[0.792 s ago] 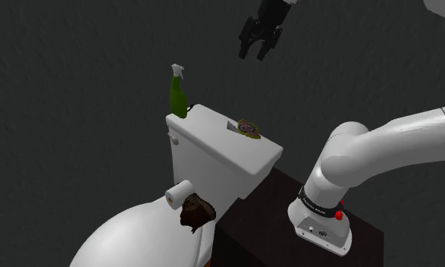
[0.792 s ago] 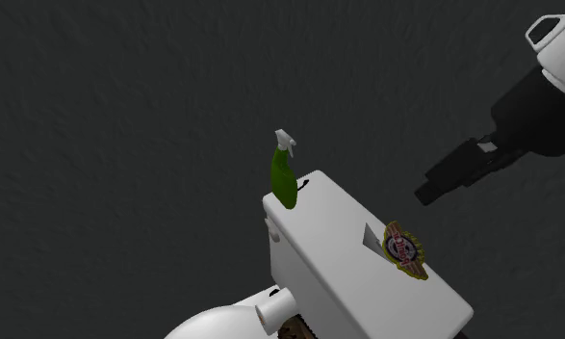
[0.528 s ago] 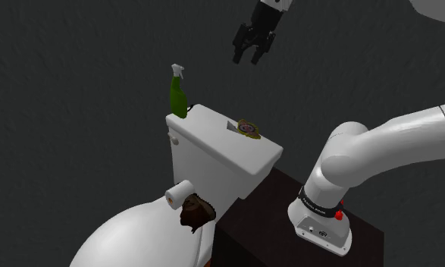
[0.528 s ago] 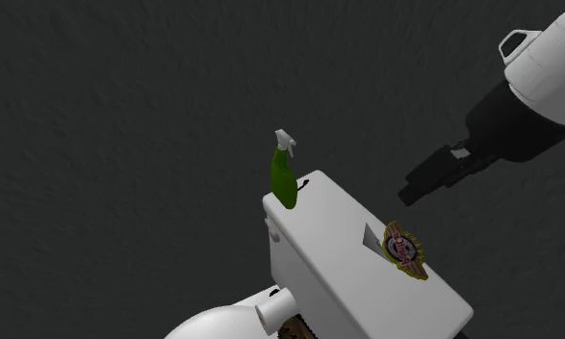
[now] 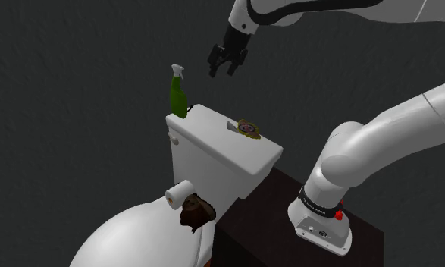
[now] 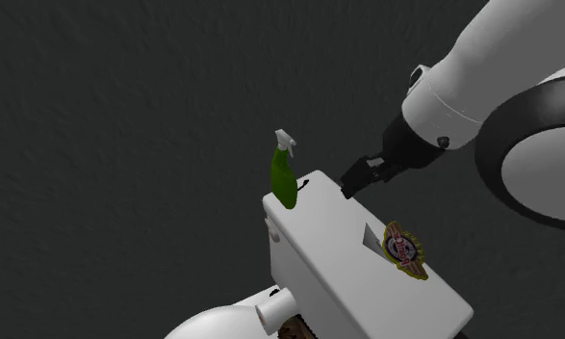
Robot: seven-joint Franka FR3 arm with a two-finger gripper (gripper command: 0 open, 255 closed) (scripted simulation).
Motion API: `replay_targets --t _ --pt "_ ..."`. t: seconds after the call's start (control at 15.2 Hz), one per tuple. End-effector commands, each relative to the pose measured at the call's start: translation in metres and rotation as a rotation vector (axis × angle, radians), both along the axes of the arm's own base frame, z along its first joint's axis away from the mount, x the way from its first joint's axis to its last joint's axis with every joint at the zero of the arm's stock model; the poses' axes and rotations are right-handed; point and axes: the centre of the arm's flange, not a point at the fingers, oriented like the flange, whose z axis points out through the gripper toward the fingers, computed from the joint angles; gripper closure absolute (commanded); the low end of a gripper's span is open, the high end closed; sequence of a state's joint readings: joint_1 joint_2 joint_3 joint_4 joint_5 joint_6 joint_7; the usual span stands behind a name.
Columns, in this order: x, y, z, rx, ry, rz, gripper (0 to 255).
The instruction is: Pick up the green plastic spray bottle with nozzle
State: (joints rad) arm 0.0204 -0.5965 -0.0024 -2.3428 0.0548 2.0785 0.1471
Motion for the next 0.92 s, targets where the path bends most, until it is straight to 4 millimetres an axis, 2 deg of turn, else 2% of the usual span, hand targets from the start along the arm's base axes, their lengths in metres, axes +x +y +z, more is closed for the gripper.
replay_targets --t 0.0,0.86 --pt "0.021 0.001 -0.016 -0.013 -0.017 0.006 0" --pt "0.155 0.014 -0.111 -0.095 -0.108 0.038 0"
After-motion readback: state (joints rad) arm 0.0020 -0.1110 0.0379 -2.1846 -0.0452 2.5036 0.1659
